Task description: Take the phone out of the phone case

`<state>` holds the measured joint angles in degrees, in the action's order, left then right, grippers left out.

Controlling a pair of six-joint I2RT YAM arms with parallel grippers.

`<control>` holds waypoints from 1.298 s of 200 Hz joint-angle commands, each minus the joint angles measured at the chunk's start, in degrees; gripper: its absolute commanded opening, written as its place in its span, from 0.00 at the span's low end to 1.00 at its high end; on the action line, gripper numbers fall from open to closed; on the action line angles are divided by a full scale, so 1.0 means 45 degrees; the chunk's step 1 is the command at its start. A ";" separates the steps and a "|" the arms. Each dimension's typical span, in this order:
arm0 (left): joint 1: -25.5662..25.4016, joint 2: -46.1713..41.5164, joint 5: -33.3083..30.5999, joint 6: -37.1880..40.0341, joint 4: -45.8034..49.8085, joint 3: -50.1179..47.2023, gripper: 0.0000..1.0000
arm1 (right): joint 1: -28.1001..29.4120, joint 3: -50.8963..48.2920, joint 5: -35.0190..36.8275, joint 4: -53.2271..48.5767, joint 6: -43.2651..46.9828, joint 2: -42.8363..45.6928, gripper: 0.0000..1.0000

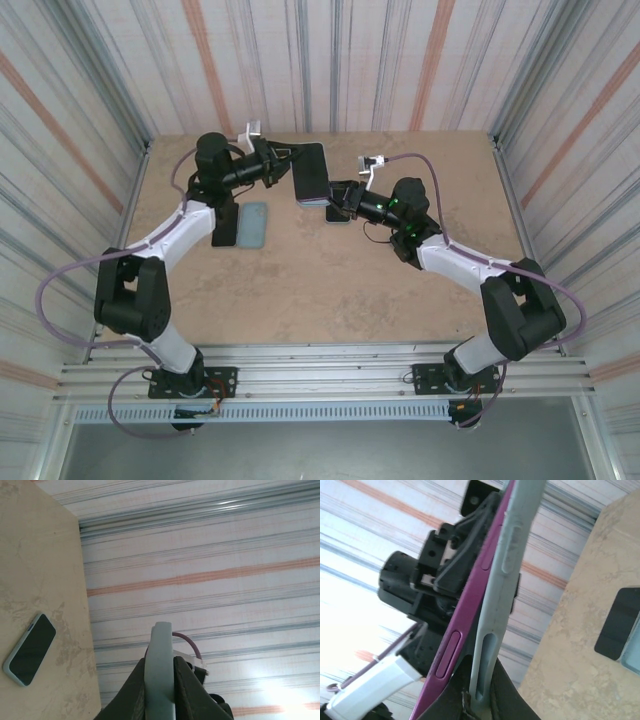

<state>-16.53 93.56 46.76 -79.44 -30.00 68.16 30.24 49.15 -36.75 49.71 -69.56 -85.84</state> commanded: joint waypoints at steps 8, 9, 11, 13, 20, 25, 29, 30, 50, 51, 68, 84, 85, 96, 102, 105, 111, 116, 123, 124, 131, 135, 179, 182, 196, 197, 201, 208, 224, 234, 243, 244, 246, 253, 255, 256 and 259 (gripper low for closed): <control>-0.0056 0.0448 -0.0583 0.0196 0.0504 0.0175 0.21 | -0.0113 0.0373 0.0299 0.2215 -0.0919 0.0183 0.07; -0.0056 0.0444 -0.0595 0.0184 0.0509 0.0180 0.21 | -0.0127 0.0369 0.0336 0.2215 -0.0956 0.0158 0.06; -0.0056 0.0455 -0.0613 0.0171 0.0513 0.0179 0.21 | -0.0132 0.0369 0.0345 0.2214 -0.0981 0.0154 0.06; -0.0037 0.0458 -0.0638 0.0138 0.0494 0.0174 0.21 | -0.0146 0.0358 0.0367 0.2214 -0.1020 0.0151 0.06; -0.0037 0.0473 -0.0725 0.0042 0.0398 0.0139 0.22 | -0.0185 0.0334 0.0446 0.2210 -0.1164 0.0123 0.06; -0.0036 0.0485 -0.0771 -0.0046 0.0255 0.0112 0.24 | -0.0214 0.0312 0.0480 0.2201 -0.1262 0.0098 0.06; -0.0054 0.0512 -0.0782 -0.0102 0.0146 0.0109 0.25 | -0.0244 0.0307 0.0485 0.2195 -0.1315 0.0074 0.05; -0.0055 0.0515 -0.0782 -0.0111 0.0125 0.0108 0.25 | -0.0249 0.0308 0.0478 0.2205 -0.1317 0.0063 0.05; -0.0056 0.0481 -0.0762 -0.0067 0.0237 0.0253 0.33 | -0.0292 0.0285 0.0523 0.2096 -0.1362 0.0052 0.05; -0.0056 0.0480 -0.0762 -0.0064 0.0239 0.0248 0.34 | -0.0303 0.0278 0.0527 0.2087 -0.1360 0.0053 0.05; -0.0037 0.0366 -0.0932 -0.0062 0.0408 0.0173 0.42 | -0.0362 0.0270 0.0571 0.1933 -0.1378 0.0019 0.04; -0.0037 0.0197 -0.1102 0.0077 0.0688 0.0183 0.48 | -0.0392 0.0280 0.0651 0.1856 -0.1397 -0.0030 0.04; -0.0027 0.0192 -0.1118 0.0096 0.0728 0.0194 0.48 | -0.0392 0.0285 0.0659 0.1849 -0.1407 -0.0037 0.04; -0.0033 0.0045 -0.1235 0.0292 0.1240 0.0304 0.52 | -0.0411 0.0298 0.0700 0.1819 -0.1465 -0.0083 0.04; -0.0036 -0.0050 -0.1329 0.0484 0.1513 0.0374 0.55 | -0.0421 0.0310 0.0741 0.1786 -0.1475 -0.0112 0.04; -0.0032 -0.0107 -0.1383 0.0548 0.1684 0.0407 0.57 | -0.0414 0.0305 0.0769 0.1810 -0.1476 -0.0104 0.04; -0.0029 -0.0205 -0.1496 0.0653 0.1997 0.0476 0.60 | -0.0423 0.0319 0.0803 0.1777 -0.1476 -0.0146 0.04; -0.0019 -0.0284 -0.1585 0.0708 0.2201 0.0525 0.61 | -0.0431 0.0343 0.0839 0.1706 -0.1476 -0.0179 0.04; -0.0017 -0.0403 -0.1668 0.0772 0.2494 0.0583 0.63 | -0.0446 0.0379 0.0908 0.1659 -0.1424 -0.0198 0.04; -0.0017 -0.0421 -0.1674 0.0785 0.2529 0.0589 0.63 | -0.0446 0.0383 0.0905 0.1641 -0.1401 -0.0199 0.04; -0.0017 -0.0556 -0.1767 0.0877 0.2912 0.0662 0.65 | -0.0450 0.0421 0.1019 0.1562 -0.1363 -0.0236 0.04; -0.0017 -0.0648 -0.1820 0.0942 0.3188 0.0706 0.65 | -0.0450 0.0443 0.1079 0.1519 -0.1342 -0.0250 0.04; -0.0051 -0.2002 -0.2346 0.1129 0.4981 0.0370 0.67 | -0.0450 0.0837 0.1603 0.1413 -0.1095 -0.0701 0.03; -0.0070 -0.2134 -0.2406 0.1134 0.5089 0.0286 0.67 | -0.0450 0.0868 0.1661 0.1411 -0.1077 -0.0737 0.03; -0.0171 -0.2752 -0.2707 0.1120 0.5704 -0.0099 0.67 | -0.0470 0.1018 0.1949 0.1394 -0.1047 -0.0871 0.03; -0.0182 -0.2797 -0.2731 0.1115 0.5746 -0.0113 0.67 | -0.0470 0.1025 0.1972 0.1394 -0.1046 -0.0878 0.03; -0.0219 -0.3004 -0.2850 0.1096 0.5879 -0.0240 0.67 | -0.0470 0.1064 0.2061 0.1379 -0.1028 -0.0911 0.03; -0.0310 -0.3328 -0.3055 0.0940 0.5977 -0.0493 0.67 | -0.0470 0.1162 0.2212 0.1337 -0.0991 -0.0981 0.03; -0.0620 -0.3948 -0.3475 0.0318 0.5736 -0.1040 0.67 | -0.0470 0.1328 0.2480 0.1131 -0.0774 -0.1066 0.03; -0.0930 -0.4280 -0.3755 0.0062 0.5761 -0.1215 0.67 | -0.0470 0.1429 0.2629 0.0852 -0.0541 -0.1069 0.03; -0.1184 -0.4518 -0.3964 -0.0093 0.5852 -0.1317 0.67 | -0.0465 0.1516 0.2706 0.0666 -0.0381 -0.1118 0.03; -0.1216 -0.4549 -0.3994 -0.0107 0.5859 -0.1328 0.67 | -0.0467 0.1528 0.2712 0.0649 -0.0372 -0.1118 0.03; -0.1264 -0.4606 -0.4056 -0.0156 0.5874 -0.1365 0.67 | -0.0459 0.1547 0.2716 0.0637 -0.0340 -0.1134 0.03; -0.1456 -0.4784 -0.4277 -0.0357 0.5851 -0.1518 0.67 | -0.0469 0.1577 0.2843 0.0596 -0.0271 -0.1165 0.03; -0.1490 -0.4831 -0.4346 -0.0424 0.5813 -0.1578 0.67 | -0.0470 0.1569 0.2891 0.0594 -0.0267 -0.1174 0.03; -0.1525 -0.4852 -0.4391 -0.0477 0.5791 -0.1605 0.67 | -0.0480 0.1574 0.2902 0.0584 -0.0266 -0.1166 0.03; -0.1597 -0.4904 -0.4468 -0.0568 0.5710 -0.1696 0.67 | -0.0461 0.1595 0.2958 0.0575 -0.0260 -0.1184 0.03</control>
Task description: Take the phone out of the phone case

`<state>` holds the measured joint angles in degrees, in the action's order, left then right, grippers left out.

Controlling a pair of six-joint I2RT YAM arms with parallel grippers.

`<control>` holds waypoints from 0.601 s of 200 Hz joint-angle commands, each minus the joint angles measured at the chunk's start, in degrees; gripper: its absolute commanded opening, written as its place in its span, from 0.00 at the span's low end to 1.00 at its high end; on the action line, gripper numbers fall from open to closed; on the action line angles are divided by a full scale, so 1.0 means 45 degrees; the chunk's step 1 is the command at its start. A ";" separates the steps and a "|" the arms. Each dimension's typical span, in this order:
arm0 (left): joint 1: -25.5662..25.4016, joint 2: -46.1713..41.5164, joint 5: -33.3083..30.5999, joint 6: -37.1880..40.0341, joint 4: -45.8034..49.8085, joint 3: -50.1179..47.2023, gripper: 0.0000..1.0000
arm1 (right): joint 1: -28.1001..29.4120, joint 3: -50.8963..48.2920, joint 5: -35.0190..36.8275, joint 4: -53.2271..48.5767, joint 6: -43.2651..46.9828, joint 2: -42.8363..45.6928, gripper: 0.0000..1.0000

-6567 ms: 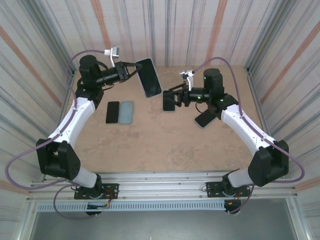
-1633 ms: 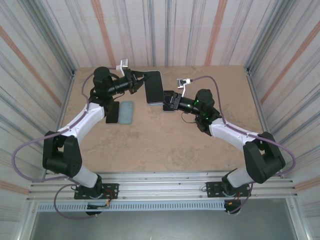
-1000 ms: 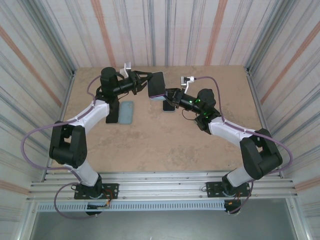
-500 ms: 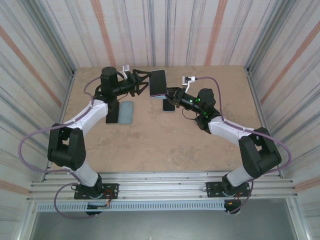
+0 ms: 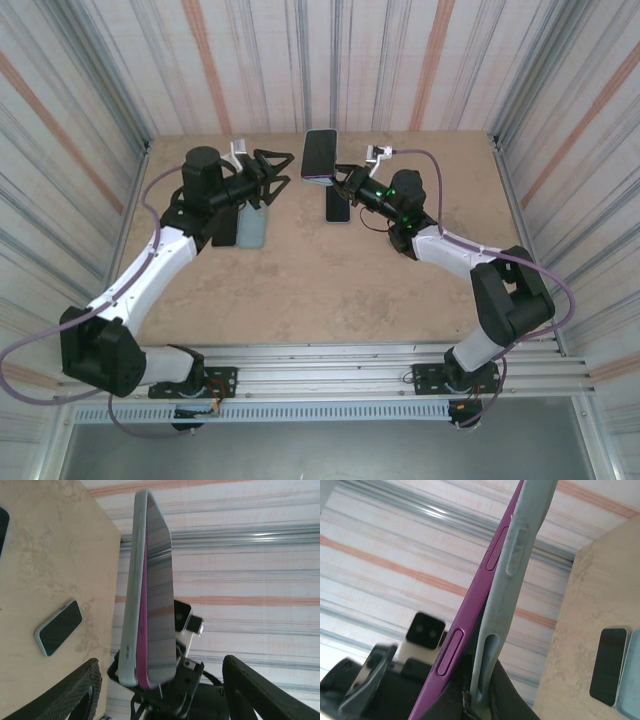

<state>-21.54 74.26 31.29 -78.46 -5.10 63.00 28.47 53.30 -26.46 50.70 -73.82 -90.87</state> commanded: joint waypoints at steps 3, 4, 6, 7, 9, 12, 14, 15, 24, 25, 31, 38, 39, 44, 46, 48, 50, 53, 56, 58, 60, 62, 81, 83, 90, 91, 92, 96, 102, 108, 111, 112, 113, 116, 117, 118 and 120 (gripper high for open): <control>-0.0545 -0.0676 -0.1117 -0.0912 0.0087 -0.0618 0.67 | -0.0058 0.0670 0.0719 0.0355 0.0700 -0.0076 0.03; -0.0565 -0.0698 -0.1144 -0.0948 0.0044 -0.0659 0.67 | -0.0058 0.0683 0.0731 0.0355 0.0711 -0.0078 0.03; -0.0594 -0.0740 -0.1204 -0.1028 -0.0008 -0.0690 0.66 | -0.0057 0.0702 0.0740 0.0355 0.0728 -0.0104 0.03; -0.0619 -0.0759 -0.1227 -0.1074 -0.0032 -0.0704 0.66 | -0.0057 0.0698 0.0741 0.0355 0.0735 -0.0112 0.03; -0.0647 -0.0784 -0.1298 -0.1128 -0.0100 -0.0760 0.66 | -0.0057 0.0720 0.0738 0.0355 0.0759 -0.0127 0.03; -0.0702 -0.0807 -0.1366 -0.1214 -0.0158 -0.0795 0.66 | -0.0057 0.0742 0.0742 0.0355 0.0787 -0.0137 0.03; -0.0741 -0.0820 -0.1406 -0.1261 -0.0185 -0.0792 0.66 | -0.0057 0.0765 0.0743 0.0360 0.0806 -0.0153 0.03; -0.0760 -0.0819 -0.1435 -0.1288 -0.0199 -0.0785 0.66 | -0.0057 0.0769 0.0743 0.0348 0.0822 -0.0156 0.03; -0.0890 -0.0821 -0.1571 -0.1357 -0.0251 -0.0685 0.66 | -0.0009 0.0812 0.0761 0.0299 0.0894 -0.0181 0.03; -0.0903 -0.0810 -0.1596 -0.1356 -0.0262 -0.0673 0.66 | -0.0004 0.0802 0.0762 0.0298 0.0905 -0.0189 0.03; -0.0967 -0.0738 -0.1602 -0.1397 -0.0333 -0.0543 0.65 | 0.0019 0.0846 0.0762 0.0296 0.0983 -0.0207 0.03; -0.1040 -0.0640 -0.1653 -0.1461 -0.0498 -0.0415 0.65 | 0.0055 0.0870 0.0714 0.0251 0.1049 -0.0233 0.03; -0.1056 -0.0622 -0.1656 -0.1476 -0.0522 -0.0401 0.65 | 0.0058 0.0880 0.0709 0.0244 0.1061 -0.0235 0.03; -0.1105 -0.0518 -0.1643 -0.1566 -0.0660 -0.0316 0.64 | 0.0077 0.0890 0.0708 0.0205 0.1119 -0.0236 0.03; -0.1125 -0.0475 -0.1646 -0.1603 -0.0730 -0.0286 0.64 | 0.0089 0.0890 0.0714 0.0200 0.1143 -0.0231 0.03; -0.1139 -0.0454 -0.1632 -0.1636 -0.0792 -0.0250 0.64 | 0.0097 0.0890 0.0731 0.0199 0.1159 -0.0235 0.03; -0.1163 -0.0400 -0.1624 -0.1669 -0.0866 -0.0226 0.64 | 0.0104 0.0890 0.0740 0.0184 0.1172 -0.0231 0.03; -0.1211 -0.0358 -0.1636 -0.1728 -0.0969 -0.0204 0.63 | 0.0117 0.0890 0.0750 0.0197 0.1188 -0.0236 0.03; -0.1251 -0.0275 -0.1642 -0.1802 -0.1060 -0.0159 0.63 | 0.0133 0.0876 0.0761 0.0203 0.1207 -0.0229 0.03; -0.1278 -0.0233 -0.1641 -0.1862 -0.1128 -0.0145 0.63 | 0.0137 0.0887 0.0742 0.0210 0.1224 -0.0234 0.03; -0.1310 -0.0194 -0.1650 -0.1901 -0.1184 -0.0126 0.63 | 0.0138 0.0899 0.0728 0.0202 0.1237 -0.0236 0.03; -0.1337 -0.0154 -0.1643 -0.1950 -0.1267 -0.0112 0.62 | 0.0138 0.0907 0.0739 0.0199 0.1265 -0.0246 0.03; -0.1548 0.0219 -0.1630 -0.2307 -0.1809 -0.0035 0.60 | 0.0192 0.0890 0.0800 0.0199 0.1344 -0.0221 0.03; -0.1558 0.0256 -0.1623 -0.2345 -0.1838 -0.0011 0.59 | 0.0196 0.0890 0.0791 0.0199 0.1341 -0.0228 0.03; -0.1595 0.0359 -0.1591 -0.2353 -0.1907 0.0014 0.58 | 0.0196 0.0890 0.0778 0.0201 0.1357 -0.0236 0.03; -0.1597 0.0386 -0.1586 -0.2352 -0.1910 0.0018 0.58 | 0.0196 0.0890 0.0770 0.0200 0.1361 -0.0236 0.03; -0.1599 0.0399 -0.1584 -0.2361 -0.1911 0.0021 0.58 | 0.0197 0.0890 0.0776 0.0199 0.1354 -0.0227 0.03; -0.1600 0.0464 -0.1597 -0.2361 -0.1941 0.0051 0.57 | 0.0197 0.0909 0.0763 0.0199 0.1364 -0.0236 0.03; -0.1618 0.0522 -0.1588 -0.2392 -0.1995 0.0062 0.57 | 0.0216 0.0910 0.0777 0.0199 0.1371 -0.0222 0.03; -0.1620 0.0591 -0.1618 -0.2445 -0.2073 0.0074 0.56 | 0.0236 0.0910 0.0761 0.0201 0.1376 -0.0217 0.03; -0.1620 0.0615 -0.1621 -0.2462 -0.2113 0.0076 0.55 | 0.0236 0.0910 0.0750 0.0194 0.1369 -0.0217 0.03; -0.1620 0.0621 -0.1621 -0.2465 -0.2130 0.0079 0.55 | 0.0236 0.0920 0.0737 0.0196 0.1368 -0.0217 0.03; -0.1620 0.0634 -0.1621 -0.2466 -0.2148 0.0080 0.55 | 0.0226 0.0915 0.0740 0.0198 0.1367 -0.0207 0.03; -0.1620 0.0669 -0.1623 -0.2468 -0.2174 0.0096 0.55 | 0.0252 0.0928 0.0718 0.0199 0.1381 -0.0213 0.03; -0.1620 0.0677 -0.1622 -0.2468 -0.2180 0.0098 0.55 | 0.0254 0.0928 0.0711 0.0199 0.1373 -0.0215 0.03; -0.1620 0.0691 -0.1631 -0.2468 -0.2183 0.0119 0.55 | 0.0255 0.0919 0.0698 0.0209 0.1369 -0.0206 0.03; -0.1620 0.0711 -0.1643 -0.2468 -0.2190 0.0130 0.55 | 0.0255 0.0927 0.0688 0.0201 0.1376 -0.0199 0.03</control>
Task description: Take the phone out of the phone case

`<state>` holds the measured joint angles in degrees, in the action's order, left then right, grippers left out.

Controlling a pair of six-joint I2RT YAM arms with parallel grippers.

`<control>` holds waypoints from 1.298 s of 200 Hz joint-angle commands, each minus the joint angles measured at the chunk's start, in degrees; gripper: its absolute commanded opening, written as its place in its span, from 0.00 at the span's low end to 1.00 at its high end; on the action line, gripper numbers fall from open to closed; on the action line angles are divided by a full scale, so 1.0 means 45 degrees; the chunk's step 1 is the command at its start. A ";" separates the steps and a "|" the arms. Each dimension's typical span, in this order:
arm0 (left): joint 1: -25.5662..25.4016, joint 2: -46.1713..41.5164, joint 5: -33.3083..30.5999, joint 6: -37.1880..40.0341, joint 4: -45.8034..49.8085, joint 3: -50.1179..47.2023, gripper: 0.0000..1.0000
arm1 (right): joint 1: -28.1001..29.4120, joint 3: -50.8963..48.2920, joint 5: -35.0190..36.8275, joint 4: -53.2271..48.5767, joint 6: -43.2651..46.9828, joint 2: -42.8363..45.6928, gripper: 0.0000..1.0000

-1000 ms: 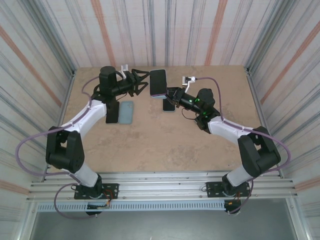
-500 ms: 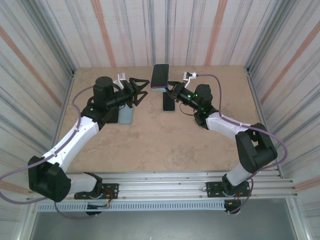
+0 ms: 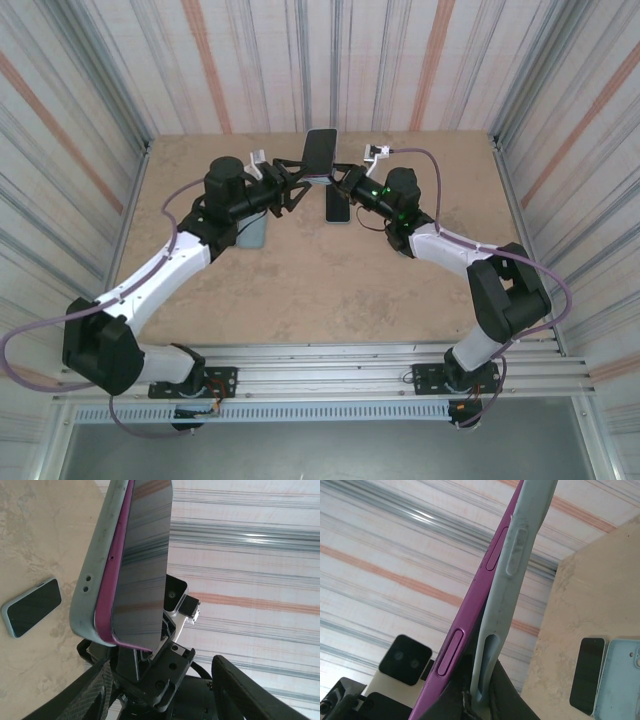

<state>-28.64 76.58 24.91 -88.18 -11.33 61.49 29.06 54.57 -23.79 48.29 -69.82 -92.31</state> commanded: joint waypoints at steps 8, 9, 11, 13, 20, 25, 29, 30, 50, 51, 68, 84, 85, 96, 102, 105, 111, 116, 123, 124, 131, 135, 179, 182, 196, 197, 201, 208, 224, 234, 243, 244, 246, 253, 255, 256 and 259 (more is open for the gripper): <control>-0.0041 0.0275 -0.0260 -0.0306 -0.0839 0.0547 0.54 | 0.0139 0.0637 0.0092 0.0733 0.0491 0.0139 0.03; -0.0041 0.0281 -0.0261 -0.0297 -0.0840 0.0560 0.54 | 0.0141 0.0642 0.0092 0.0733 0.0484 0.0131 0.03; -0.0041 0.0301 -0.0276 -0.0289 -0.0841 0.0579 0.54 | 0.0143 0.0646 0.0077 0.0733 0.0484 0.0140 0.03; -0.0041 0.0325 -0.0289 -0.0283 -0.0841 0.0589 0.54 | 0.0154 0.0647 0.0073 0.0733 0.0479 0.0132 0.03; -0.0041 0.0398 -0.0294 -0.0279 -0.0884 0.0629 0.53 | 0.0163 0.0646 0.0048 0.0743 0.0483 0.0133 0.03; -0.0041 0.0457 -0.0337 -0.0339 -0.0973 0.0619 0.52 | 0.0192 0.0645 0.0044 0.0733 0.0492 0.0134 0.03; -0.0041 0.0496 -0.0367 -0.0373 -0.1048 0.0594 0.52 | 0.0198 0.0640 0.0034 0.0732 0.0488 0.0142 0.03; -0.0041 0.0499 -0.0383 -0.0369 -0.1062 0.0593 0.51 | 0.0200 0.0634 0.0033 0.0732 0.0482 0.0143 0.03; -0.0041 0.0649 -0.0545 -0.0385 -0.1071 0.0574 0.50 | 0.0239 0.0644 0.0025 0.0743 0.0496 0.0162 0.03; -0.0041 0.0654 -0.0559 -0.0385 -0.1054 0.0573 0.50 | 0.0240 0.0646 0.0009 0.0728 0.0486 0.0162 0.03; -0.0041 0.0713 -0.0734 -0.0370 -0.0999 0.0562 0.50 | 0.0290 0.0648 0.0008 0.0656 0.0479 0.0199 0.03; -0.0041 0.0747 -0.1006 -0.0353 -0.0862 0.0539 0.50 | 0.0339 0.0648 0.0013 0.0660 0.0927 0.0233 0.03; -0.0041 0.0752 -0.1024 -0.0349 -0.0861 0.0537 0.50 | 0.0339 0.0648 0.0023 0.0648 0.0927 0.0237 0.03; -0.0041 0.0857 -0.1202 -0.0432 -0.0940 0.0514 0.50 | 0.0378 0.0628 0.0061 0.0645 0.0972 0.0275 0.03; -0.0041 0.0935 -0.1243 -0.0494 -0.1021 0.0531 0.50 | 0.0414 0.0614 0.0087 0.0645 0.1013 0.0297 0.03; -0.0058 0.0986 -0.1287 -0.0545 -0.1066 0.0546 0.50 | 0.0432 0.0600 0.0115 0.0627 0.1035 0.0309 0.03; -0.0078 0.1089 -0.1379 -0.0595 -0.1143 0.0592 0.50 | 0.0456 0.0566 0.0159 0.0630 0.1043 0.0348 0.03; -0.0097 0.1186 -0.1427 -0.0599 -0.1143 0.0658 0.50 | 0.0478 0.0508 0.0236 0.0663 0.1067 0.0384 0.03; -0.0133 0.1311 -0.1497 -0.0626 -0.1134 0.0769 0.49 | 0.0512 0.0414 0.0342 0.0738 0.1082 0.0413 0.03; -0.0136 0.1327 -0.1504 -0.0632 -0.1134 0.0778 0.49 | 0.0514 0.0394 0.0363 0.0745 0.1082 0.0415 0.03; -0.0186 0.1459 -0.1547 -0.0722 -0.1141 0.0881 0.49 | 0.0535 0.0323 0.0474 0.0880 0.1065 0.0444 0.03; -0.0214 0.1538 -0.1551 -0.0746 -0.1189 0.0920 0.49 | 0.0536 0.0264 0.0521 0.0967 0.1063 0.0472 0.03; -0.0334 0.1820 -0.1958 -0.0999 -0.1198 0.1061 0.39 | 0.0510 0.0070 0.0777 0.1397 0.1045 0.0495 0.03; -0.0334 0.1830 -0.1985 -0.1035 -0.1205 0.1061 0.38 | 0.0515 0.0063 0.0800 0.1412 0.1048 0.0521 0.03; -0.0334 0.1904 -0.2001 -0.1175 -0.1352 0.1099 0.33 | 0.0514 0.0028 0.0852 0.1513 0.1024 0.0491 0.03; -0.0334 0.1916 -0.2000 -0.1200 -0.1370 0.1100 0.33 | 0.0514 0.0025 0.0852 0.1514 0.1034 0.0483 0.03; -0.0334 0.1942 -0.1985 -0.1206 -0.1395 0.1115 0.31 | 0.0510 0.0039 0.0839 0.1514 0.1023 0.0475 0.03; -0.0334 0.1982 -0.1966 -0.1221 -0.1426 0.1181 0.29 | 0.0490 0.0076 0.0820 0.1430 0.1007 0.0436 0.03; -0.0353 0.2024 -0.1927 -0.1185 -0.1542 0.1275 0.23 | 0.0496 0.0169 0.0689 0.1309 0.0934 0.0302 0.03; -0.0354 0.2007 -0.1913 -0.1188 -0.1543 0.1330 0.19 | 0.0476 0.0154 0.0739 0.1283 0.0900 0.0213 0.03; -0.0353 0.1924 -0.1958 -0.1147 -0.1438 0.1335 0.15 | 0.0440 0.0163 0.0779 0.1100 0.0858 0.0166 0.03; -0.0353 0.1917 -0.1969 -0.1137 -0.1433 0.1344 0.15 | 0.0438 0.0151 0.0797 0.1083 0.0853 0.0164 0.03; -0.0353 0.1896 -0.1992 -0.1129 -0.1414 0.1352 0.14 | 0.0428 0.0143 0.0829 0.1074 0.0849 0.0148 0.03; -0.0354 0.1834 -0.2053 -0.1059 -0.1358 0.1352 0.10 | 0.0393 0.0111 0.0923 0.1065 0.0786 0.0115 0.03; -0.0354 0.1807 -0.2086 -0.1051 -0.1351 0.1354 0.10 | 0.0397 0.0103 0.0939 0.1050 0.0774 0.0092 0.03; -0.0354 0.1800 -0.2101 -0.1060 -0.1350 0.1354 0.09 | 0.0397 0.0122 0.0955 0.1038 0.0762 0.0088 0.03; -0.0354 0.1766 -0.2112 -0.1060 -0.1346 0.1354 0.08 | 0.0366 0.0138 0.0971 0.0984 0.0749 0.0075 0.03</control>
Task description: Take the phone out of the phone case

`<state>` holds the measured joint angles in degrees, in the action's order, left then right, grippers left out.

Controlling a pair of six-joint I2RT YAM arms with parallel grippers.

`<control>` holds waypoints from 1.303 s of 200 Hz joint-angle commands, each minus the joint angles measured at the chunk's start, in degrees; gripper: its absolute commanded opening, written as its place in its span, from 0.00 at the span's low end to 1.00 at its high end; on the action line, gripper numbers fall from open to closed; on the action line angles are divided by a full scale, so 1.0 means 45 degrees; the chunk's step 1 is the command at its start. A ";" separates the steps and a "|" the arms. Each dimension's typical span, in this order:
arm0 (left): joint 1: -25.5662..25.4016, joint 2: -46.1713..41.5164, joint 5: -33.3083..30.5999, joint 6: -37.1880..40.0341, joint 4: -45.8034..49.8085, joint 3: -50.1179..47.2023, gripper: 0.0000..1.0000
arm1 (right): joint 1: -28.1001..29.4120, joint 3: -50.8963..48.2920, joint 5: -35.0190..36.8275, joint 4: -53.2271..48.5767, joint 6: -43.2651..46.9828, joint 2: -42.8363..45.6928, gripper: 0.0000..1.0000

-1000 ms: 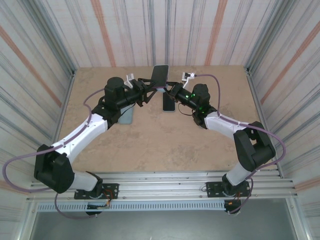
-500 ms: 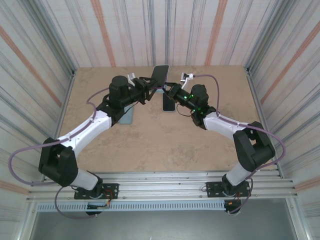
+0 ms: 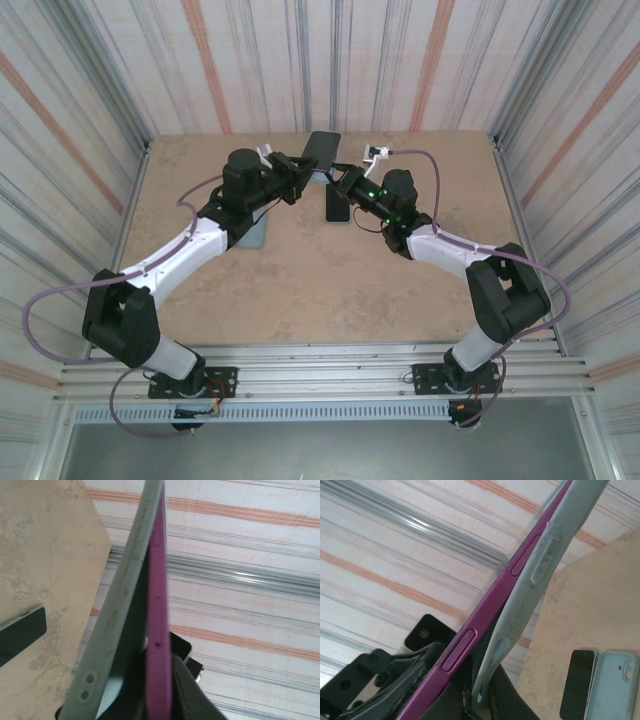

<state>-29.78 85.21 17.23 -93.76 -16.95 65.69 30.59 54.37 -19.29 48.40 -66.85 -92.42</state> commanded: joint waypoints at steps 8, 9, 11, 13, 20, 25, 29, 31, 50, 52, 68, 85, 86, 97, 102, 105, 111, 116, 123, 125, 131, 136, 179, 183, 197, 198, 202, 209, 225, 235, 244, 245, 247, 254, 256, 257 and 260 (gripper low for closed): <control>-0.0101 -0.0221 -0.0479 0.0220 -0.0090 0.0436 0.06 | 0.0009 0.0234 0.0043 0.0682 0.0070 0.0072 0.03; -0.0101 -0.0232 -0.0484 0.0224 -0.0085 0.0439 0.05 | 0.0004 0.0238 0.0065 0.0627 0.0080 0.0080 0.03; -0.0101 -0.0251 -0.0489 0.0238 -0.0072 0.0450 0.05 | 0.0010 0.0241 0.0096 0.0537 0.0087 0.0082 0.03; -0.0096 -0.0260 -0.0490 0.0246 -0.0030 0.0468 0.04 | 0.0017 0.0242 0.0129 0.0446 0.0089 0.0077 0.03; -0.0096 -0.0319 -0.0495 0.0315 0.0090 0.0562 0.03 | 0.0018 0.0292 0.0245 0.0098 0.0109 0.0074 0.03; -0.0101 -0.0358 -0.0495 0.0397 0.0156 0.0613 0.03 | -0.0012 0.0361 0.0248 -0.0273 0.0111 0.0054 0.03; -0.0101 -0.0394 -0.0483 0.0478 0.0222 0.0652 0.02 | -0.0029 0.0416 0.0236 -0.0556 0.0128 0.0022 0.03; -0.0101 -0.0399 -0.0474 0.0506 0.0244 0.0670 0.02 | -0.0042 0.0427 0.0242 -0.0657 0.0153 0.0004 0.03; -0.0101 -0.0579 -0.0485 0.0740 0.0475 0.0763 0.00 | -0.0093 0.0548 0.0448 -0.1471 0.0145 -0.0152 0.04; -0.0101 -0.0606 -0.0489 0.0767 0.0522 0.0771 0.00 | -0.0107 0.0578 0.0446 -0.1584 0.0147 -0.0162 0.04; -0.0103 -0.0813 -0.0586 0.0995 0.0732 0.0774 0.00 | -0.0161 0.0756 0.0640 -0.2661 0.0227 -0.0204 0.03; -0.0101 -0.1132 -0.0963 0.1219 0.1063 0.0725 0.00 | -0.0142 0.1044 0.0631 -0.3849 0.0512 -0.0205 0.03; -0.0101 -0.1147 -0.0981 0.1232 0.1067 0.0729 0.00 | -0.0139 0.1063 0.0632 -0.3904 0.0526 -0.0214 0.03; -0.0081 -0.1319 -0.1215 0.1363 0.1185 0.0681 0.00 | -0.0082 0.1087 0.0693 -0.4211 0.0688 -0.0227 0.03; -0.0063 -0.1380 -0.1332 0.1432 0.1221 0.0657 0.00 | -0.0064 0.1052 0.0724 -0.4257 0.0695 -0.0225 0.03; -0.0052 -0.1409 -0.1362 0.1483 0.1237 0.0656 0.00 | -0.0060 0.1042 0.0731 -0.4304 0.0695 -0.0231 0.03; -0.0025 -0.1444 -0.1404 0.1553 0.1274 0.0663 0.00 | -0.0052 0.1041 0.0757 -0.4456 0.0698 -0.0261 0.03; -0.0004 -0.1477 -0.1391 0.1547 0.1287 0.0656 0.00 | -0.0043 0.1026 0.0778 -0.4585 0.0716 -0.0258 0.03; 0.0031 -0.1545 -0.1422 0.1575 0.1286 0.0591 0.00 | -0.0058 0.0956 0.0862 -0.4710 0.0734 -0.0263 0.03; 0.0035 -0.1556 -0.1426 0.1576 0.1296 0.0586 0.00 | -0.0059 0.0928 0.0901 -0.4723 0.0725 -0.0263 0.03; 0.0070 -0.1605 -0.1416 0.1595 0.1301 0.0517 0.00 | -0.0078 0.0860 0.0945 -0.4694 0.0725 -0.0272 0.03; 0.0122 -0.1657 -0.1375 0.1594 0.1334 0.0434 0.00 | -0.0079 0.0848 0.0929 -0.4682 0.0715 -0.0306 0.03; 0.0821 -0.2321 -0.1308 0.2604 0.1503 -0.0961 0.00 | 0.0016 0.1242 0.0067 -0.5071 0.0930 -0.1192 0.03; 0.0941 -0.2343 -0.1203 0.2733 0.1389 -0.1143 0.00 | 0.0028 0.1300 -0.0047 -0.5086 0.0948 -0.1264 0.04; 0.1321 -0.2392 -0.0876 0.3016 0.0797 -0.1842 0.00 | 0.0092 0.1566 -0.0460 -0.5496 0.1062 -0.1644 0.04; 0.1352 -0.2392 -0.0859 0.3039 0.0749 -0.1882 0.00 | 0.0094 0.1578 -0.0479 -0.5519 0.1074 -0.1676 0.04; 0.1473 -0.2420 -0.0762 0.3196 0.0670 -0.2034 0.00 | 0.0113 0.1643 -0.0579 -0.5620 0.1095 -0.1804 0.04; 0.1637 -0.2511 -0.0661 0.3467 0.0820 -0.2304 0.00 | 0.0152 0.1716 -0.0713 -0.5629 0.1105 -0.1975 0.04; 0.1893 -0.2736 -0.0778 0.3975 0.0628 -0.3123 0.00 | 0.0281 0.1821 -0.0989 -0.5590 0.1047 -0.2421 0.04; 0.2039 -0.2841 -0.0792 0.4212 0.0469 -0.3609 0.00 | 0.0333 0.1906 -0.1101 -0.5610 0.1057 -0.2661 0.04; 0.2105 -0.2926 -0.0943 0.4490 0.0560 -0.3950 0.00 | 0.0403 0.1942 -0.1193 -0.5601 0.1047 -0.2862 0.04; 0.2115 -0.2943 -0.0970 0.4527 0.0562 -0.3991 0.00 | 0.0416 0.1932 -0.1217 -0.5600 0.1047 -0.2900 0.04; 0.2133 -0.2955 -0.1006 0.4585 0.0563 -0.4061 0.00 | 0.0421 0.1939 -0.1220 -0.5585 0.1047 -0.2939 0.04; 0.2157 -0.2995 -0.1134 0.4851 0.0499 -0.4315 0.00 | 0.0467 0.1975 -0.1294 -0.5580 0.1047 -0.3101 0.04; 0.2163 -0.2997 -0.1159 0.4920 0.0489 -0.4391 0.00 | 0.0478 0.1984 -0.1337 -0.5585 0.1061 -0.3150 0.04; 0.2164 -0.2998 -0.1186 0.4947 0.0487 -0.4406 0.00 | 0.0492 0.1992 -0.1338 -0.5583 0.1064 -0.3161 0.04; 0.2179 -0.2998 -0.1261 0.5006 0.0486 -0.4515 0.00 | 0.0505 0.2009 -0.1356 -0.5581 0.1049 -0.3203 0.04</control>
<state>-20.43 75.44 12.82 -77.47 -10.31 47.90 31.99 61.45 -22.87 23.90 -63.75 -104.66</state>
